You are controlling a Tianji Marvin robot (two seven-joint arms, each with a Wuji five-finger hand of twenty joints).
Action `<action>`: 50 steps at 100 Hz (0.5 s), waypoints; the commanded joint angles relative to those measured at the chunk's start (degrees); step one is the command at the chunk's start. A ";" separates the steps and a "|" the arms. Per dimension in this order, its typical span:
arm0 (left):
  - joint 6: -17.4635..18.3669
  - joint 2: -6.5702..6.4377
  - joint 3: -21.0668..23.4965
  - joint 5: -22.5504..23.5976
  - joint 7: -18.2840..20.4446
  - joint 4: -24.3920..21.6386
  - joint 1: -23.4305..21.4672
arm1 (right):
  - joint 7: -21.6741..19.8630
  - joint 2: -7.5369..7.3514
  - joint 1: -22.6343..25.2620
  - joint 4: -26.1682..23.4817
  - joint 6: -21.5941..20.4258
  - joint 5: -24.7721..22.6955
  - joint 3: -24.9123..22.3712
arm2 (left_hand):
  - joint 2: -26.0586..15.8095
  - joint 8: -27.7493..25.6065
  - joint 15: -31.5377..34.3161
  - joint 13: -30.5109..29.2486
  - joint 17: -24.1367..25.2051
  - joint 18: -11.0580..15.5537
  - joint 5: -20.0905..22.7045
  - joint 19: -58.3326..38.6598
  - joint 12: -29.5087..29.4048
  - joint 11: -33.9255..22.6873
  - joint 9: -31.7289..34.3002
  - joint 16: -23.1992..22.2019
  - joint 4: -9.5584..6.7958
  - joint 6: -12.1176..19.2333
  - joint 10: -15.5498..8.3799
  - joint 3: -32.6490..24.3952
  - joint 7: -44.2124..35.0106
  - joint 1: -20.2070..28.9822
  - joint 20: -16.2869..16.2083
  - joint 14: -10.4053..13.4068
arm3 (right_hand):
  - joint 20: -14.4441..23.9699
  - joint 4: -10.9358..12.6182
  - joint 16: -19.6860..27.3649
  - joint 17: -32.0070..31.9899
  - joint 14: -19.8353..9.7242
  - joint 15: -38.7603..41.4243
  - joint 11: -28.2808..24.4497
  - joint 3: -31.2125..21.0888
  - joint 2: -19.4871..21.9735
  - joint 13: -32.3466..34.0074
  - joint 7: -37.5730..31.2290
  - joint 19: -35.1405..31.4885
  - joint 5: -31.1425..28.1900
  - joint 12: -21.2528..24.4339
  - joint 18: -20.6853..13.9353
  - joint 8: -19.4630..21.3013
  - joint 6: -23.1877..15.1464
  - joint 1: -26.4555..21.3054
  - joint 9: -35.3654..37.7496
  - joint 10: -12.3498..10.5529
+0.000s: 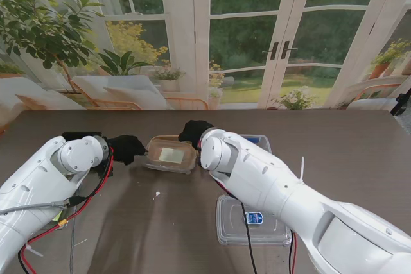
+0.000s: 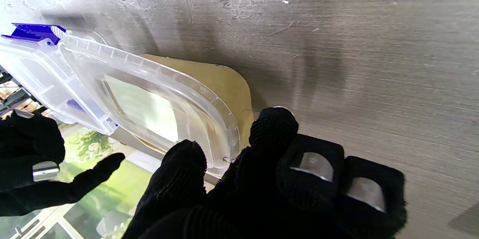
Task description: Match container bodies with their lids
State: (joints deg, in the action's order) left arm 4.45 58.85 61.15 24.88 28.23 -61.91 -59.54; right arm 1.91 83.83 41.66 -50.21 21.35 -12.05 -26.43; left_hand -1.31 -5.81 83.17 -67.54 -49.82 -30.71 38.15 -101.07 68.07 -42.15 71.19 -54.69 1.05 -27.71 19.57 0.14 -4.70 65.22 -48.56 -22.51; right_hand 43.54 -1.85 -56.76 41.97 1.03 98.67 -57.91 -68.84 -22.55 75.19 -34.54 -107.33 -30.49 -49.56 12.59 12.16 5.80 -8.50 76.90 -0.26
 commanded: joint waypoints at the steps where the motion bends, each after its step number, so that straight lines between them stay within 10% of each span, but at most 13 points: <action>1: 0.01 0.28 0.08 -0.05 0.94 -0.22 -0.10 | -1.81 -1.93 0.40 -1.50 0.80 -0.76 -0.21 | -2.92 0.23 0.22 -1.06 0.56 -0.16 0.65 -1.72 -0.49 -0.87 0.22 -0.27 -0.60 -0.93 5.07 0.38 0.15 0.38 -0.77 -1.92 | -1.44 -0.05 0.35 26.04 -2.76 3.20 0.42 4.52 0.97 0.06 0.08 -10.58 -1.44 0.84 1.36 -0.77 0.38 1.58 4.69 5.01; 50: 0.24 0.27 0.15 0.05 0.79 -0.51 -0.45 | -8.12 -6.94 2.07 -8.47 4.83 -4.43 0.50 | -2.91 0.20 0.23 -1.18 0.51 -0.24 0.74 -1.74 -0.52 -0.89 0.31 -0.19 -0.60 -1.01 5.04 0.36 0.10 0.47 -0.65 -1.79 | -0.92 0.00 0.11 26.20 -3.76 3.36 -0.54 5.37 0.71 0.09 0.82 -11.28 -10.93 1.19 0.26 -1.57 3.48 2.33 6.20 4.61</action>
State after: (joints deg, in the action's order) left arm 4.57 58.87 61.13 24.84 28.02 -62.01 -59.78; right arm -5.00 77.11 42.98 -58.09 26.02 -16.54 -26.07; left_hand -1.31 -5.81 83.17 -67.54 -49.82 -30.71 38.16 -101.07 68.06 -42.15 71.19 -54.69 1.05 -27.75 19.57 0.14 -4.70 65.22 -48.56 -22.51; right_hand 43.53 -1.88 -56.75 41.98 1.15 98.67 -57.75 -66.30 -22.57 75.19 -34.46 -107.35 -39.72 -48.99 12.76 11.53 8.73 -7.70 77.56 -0.23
